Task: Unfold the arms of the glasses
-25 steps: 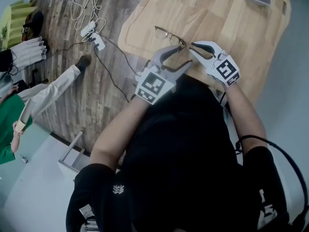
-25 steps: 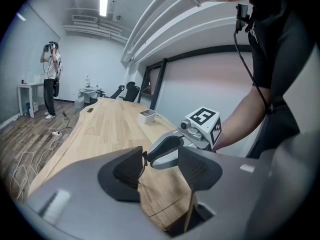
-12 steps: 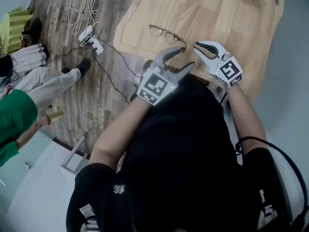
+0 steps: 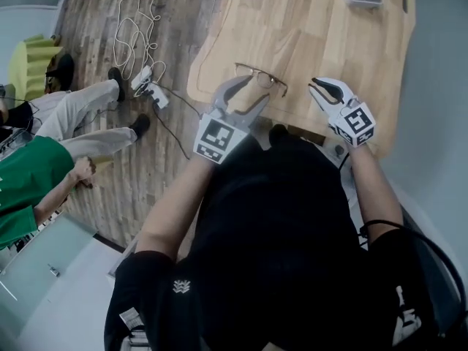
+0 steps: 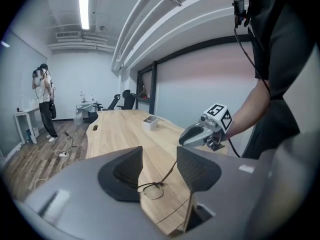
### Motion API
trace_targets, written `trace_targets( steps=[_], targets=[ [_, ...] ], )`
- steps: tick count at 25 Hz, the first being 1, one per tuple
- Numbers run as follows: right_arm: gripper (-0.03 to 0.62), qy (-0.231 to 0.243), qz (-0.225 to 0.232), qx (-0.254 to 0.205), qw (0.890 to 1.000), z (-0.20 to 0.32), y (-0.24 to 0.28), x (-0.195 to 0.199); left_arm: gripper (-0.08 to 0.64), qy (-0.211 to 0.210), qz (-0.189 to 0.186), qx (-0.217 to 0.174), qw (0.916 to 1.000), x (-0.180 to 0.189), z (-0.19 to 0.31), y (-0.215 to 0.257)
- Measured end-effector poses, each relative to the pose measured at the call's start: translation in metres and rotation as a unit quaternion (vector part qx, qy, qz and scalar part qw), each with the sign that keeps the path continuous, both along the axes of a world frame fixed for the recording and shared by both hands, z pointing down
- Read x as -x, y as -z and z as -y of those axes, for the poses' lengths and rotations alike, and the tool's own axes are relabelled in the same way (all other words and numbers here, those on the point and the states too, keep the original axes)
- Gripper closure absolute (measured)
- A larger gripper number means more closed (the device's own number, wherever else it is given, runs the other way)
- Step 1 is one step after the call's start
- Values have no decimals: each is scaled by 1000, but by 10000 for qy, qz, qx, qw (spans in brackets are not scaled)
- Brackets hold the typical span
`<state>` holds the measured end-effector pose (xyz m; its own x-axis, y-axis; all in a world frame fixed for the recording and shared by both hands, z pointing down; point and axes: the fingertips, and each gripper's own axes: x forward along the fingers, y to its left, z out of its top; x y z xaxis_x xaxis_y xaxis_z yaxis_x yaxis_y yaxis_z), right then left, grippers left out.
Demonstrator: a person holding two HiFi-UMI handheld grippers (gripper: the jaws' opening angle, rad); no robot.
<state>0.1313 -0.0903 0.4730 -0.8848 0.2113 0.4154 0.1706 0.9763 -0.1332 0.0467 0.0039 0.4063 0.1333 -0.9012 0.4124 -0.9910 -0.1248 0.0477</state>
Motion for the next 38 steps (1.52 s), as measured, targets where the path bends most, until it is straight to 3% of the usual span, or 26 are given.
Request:
trace_targets(
  steps=[4, 8, 15, 21, 26, 31, 38],
  targets=[
    [537, -782, 333, 91, 9963, 6, 27, 6, 357, -427, 421, 369, 9975, 29, -4, -18],
    [537, -1406, 609, 45, 9882, -4, 51, 14, 364, -1007, 847, 695, 9889, 43, -2, -35],
    [537, -2471, 718, -209, 9661, -26, 74, 28, 385, -2087, 1127, 963, 9667, 55, 9, -73],
    [537, -3175, 596, -258, 9460, -42, 70, 18, 399, -2903, 1420, 1194, 9388, 55, 15, -120],
    [537, -3675, 435, -212, 9288, -60, 58, 5, 438, -3156, 1354, 1332, 9297, 57, 32, -142],
    [537, -4092, 270, -113, 9120, -76, 39, -7, 442, -3533, 1249, 1520, 9146, 48, 38, -165],
    [537, -4309, 254, -96, 9020, -77, 30, -17, 517, -3589, 1229, 1586, 9115, 44, 34, -179]
  ],
)
